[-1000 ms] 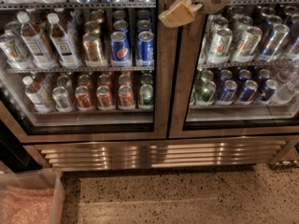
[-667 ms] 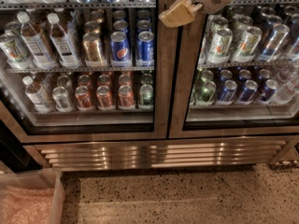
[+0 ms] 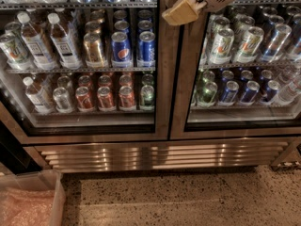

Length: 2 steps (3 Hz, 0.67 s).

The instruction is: Open left fridge door

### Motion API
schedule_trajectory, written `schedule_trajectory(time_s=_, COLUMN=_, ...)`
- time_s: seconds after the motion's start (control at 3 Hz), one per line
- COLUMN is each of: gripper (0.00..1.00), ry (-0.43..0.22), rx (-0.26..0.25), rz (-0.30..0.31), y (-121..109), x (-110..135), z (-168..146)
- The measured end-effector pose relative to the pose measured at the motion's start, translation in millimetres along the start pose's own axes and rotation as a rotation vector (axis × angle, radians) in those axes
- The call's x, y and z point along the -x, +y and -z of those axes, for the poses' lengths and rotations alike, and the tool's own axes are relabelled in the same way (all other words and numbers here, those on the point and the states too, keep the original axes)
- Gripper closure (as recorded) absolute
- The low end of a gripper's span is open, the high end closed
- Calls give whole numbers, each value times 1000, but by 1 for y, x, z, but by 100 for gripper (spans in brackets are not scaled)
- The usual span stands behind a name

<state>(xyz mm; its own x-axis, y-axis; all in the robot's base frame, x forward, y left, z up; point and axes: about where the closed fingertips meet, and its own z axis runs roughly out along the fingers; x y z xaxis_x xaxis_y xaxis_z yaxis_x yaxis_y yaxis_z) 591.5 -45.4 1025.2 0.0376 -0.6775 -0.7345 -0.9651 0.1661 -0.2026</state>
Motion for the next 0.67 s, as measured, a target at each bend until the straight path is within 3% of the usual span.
schedule_trajectory(time_s=0.67, gripper=100, ry=0, rx=-2, rz=-3, y=-9, x=-2, z=5)
